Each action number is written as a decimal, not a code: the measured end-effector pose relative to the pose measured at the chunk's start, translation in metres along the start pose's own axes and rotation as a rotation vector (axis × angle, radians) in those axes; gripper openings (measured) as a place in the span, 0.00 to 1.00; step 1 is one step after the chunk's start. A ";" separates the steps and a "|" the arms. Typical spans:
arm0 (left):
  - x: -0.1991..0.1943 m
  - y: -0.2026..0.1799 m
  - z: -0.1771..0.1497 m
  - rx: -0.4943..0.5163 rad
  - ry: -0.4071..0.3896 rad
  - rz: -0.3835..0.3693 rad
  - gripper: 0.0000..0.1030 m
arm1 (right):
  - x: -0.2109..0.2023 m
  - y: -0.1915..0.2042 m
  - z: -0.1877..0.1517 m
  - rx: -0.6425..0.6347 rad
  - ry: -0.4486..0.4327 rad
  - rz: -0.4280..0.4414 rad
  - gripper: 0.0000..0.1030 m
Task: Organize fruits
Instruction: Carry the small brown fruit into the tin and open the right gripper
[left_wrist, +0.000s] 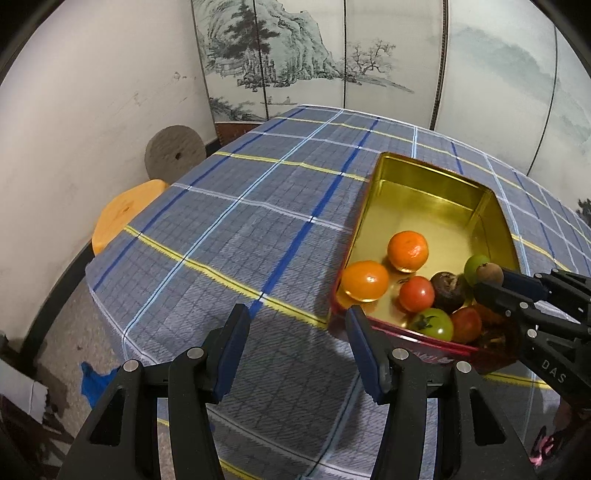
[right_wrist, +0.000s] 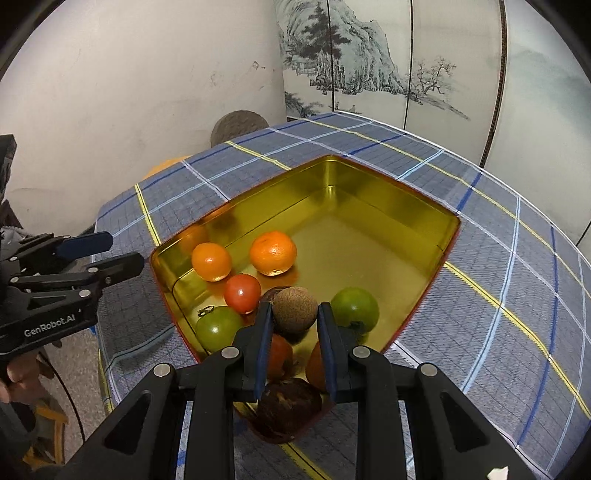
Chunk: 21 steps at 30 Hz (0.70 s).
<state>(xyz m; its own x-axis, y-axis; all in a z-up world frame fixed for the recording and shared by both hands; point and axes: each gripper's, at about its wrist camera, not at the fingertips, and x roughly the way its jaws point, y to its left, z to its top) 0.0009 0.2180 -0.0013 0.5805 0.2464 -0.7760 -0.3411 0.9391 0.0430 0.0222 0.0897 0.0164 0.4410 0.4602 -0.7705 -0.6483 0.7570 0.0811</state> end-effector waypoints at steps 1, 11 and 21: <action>0.001 0.001 0.000 0.000 0.001 0.000 0.54 | 0.002 0.000 0.000 0.000 0.003 0.001 0.22; 0.001 0.004 -0.004 0.001 0.002 0.010 0.54 | 0.014 0.007 -0.001 0.001 0.023 -0.009 0.22; -0.001 0.001 -0.008 0.010 0.009 0.009 0.54 | 0.019 0.007 -0.004 0.029 0.029 -0.015 0.24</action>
<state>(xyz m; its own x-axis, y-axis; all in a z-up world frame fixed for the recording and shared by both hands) -0.0059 0.2166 -0.0053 0.5707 0.2531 -0.7812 -0.3387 0.9392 0.0569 0.0233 0.1020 -0.0003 0.4321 0.4359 -0.7895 -0.6238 0.7767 0.0875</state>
